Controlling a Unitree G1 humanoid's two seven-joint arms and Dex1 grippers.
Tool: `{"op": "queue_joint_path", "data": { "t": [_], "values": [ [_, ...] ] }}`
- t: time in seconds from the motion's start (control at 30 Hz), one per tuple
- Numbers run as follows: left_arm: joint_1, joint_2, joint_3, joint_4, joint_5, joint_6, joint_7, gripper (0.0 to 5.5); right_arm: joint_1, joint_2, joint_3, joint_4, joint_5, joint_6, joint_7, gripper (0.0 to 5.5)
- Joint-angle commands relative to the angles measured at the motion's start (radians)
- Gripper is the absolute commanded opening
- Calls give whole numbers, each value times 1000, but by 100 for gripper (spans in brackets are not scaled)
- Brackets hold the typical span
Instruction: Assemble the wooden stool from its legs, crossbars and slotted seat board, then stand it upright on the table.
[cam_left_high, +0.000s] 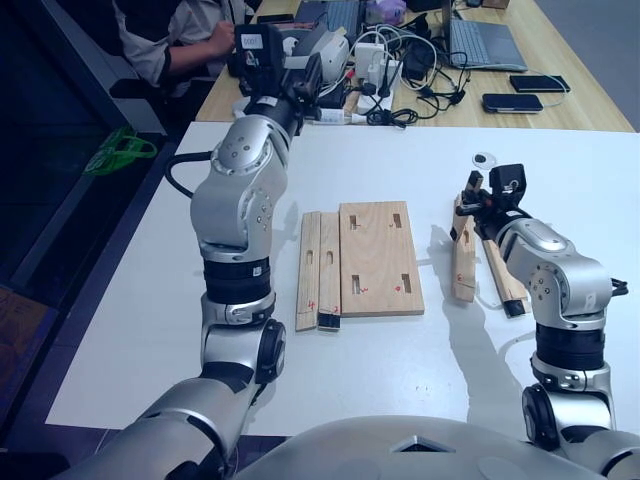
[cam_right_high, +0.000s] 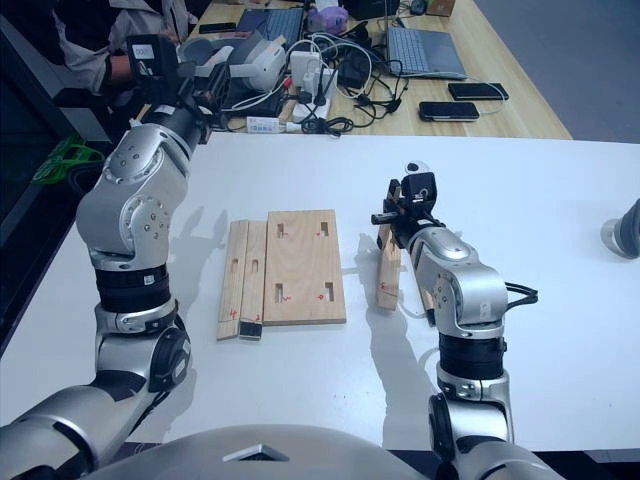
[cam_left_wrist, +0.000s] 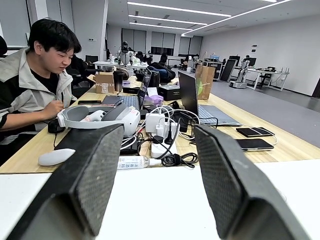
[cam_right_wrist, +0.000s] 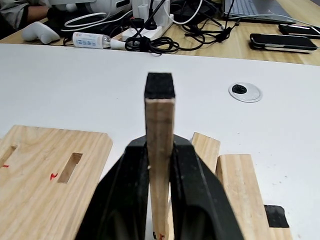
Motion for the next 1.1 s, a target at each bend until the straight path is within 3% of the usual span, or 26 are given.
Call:
{"op": "queue_joint_path", "data": {
  "t": [0.03,0.33,0.77,1.1],
  "values": [
    [-4,7,3,-11,3,1,-1,257,-9,7,-17,-76,-27,41,-37,38],
    [13,-8,12,-18,3,-6,15,257,54,-18,-37,-167,-43,130,-17,38],
    [16,-23,12,-22,3,-11,28,257,8,-6,-37,-20,-70,7,15,38],
    [17,-28,8,-25,3,-9,27,257,12,26,-54,-34,-66,29,19,38]
  ]
}}
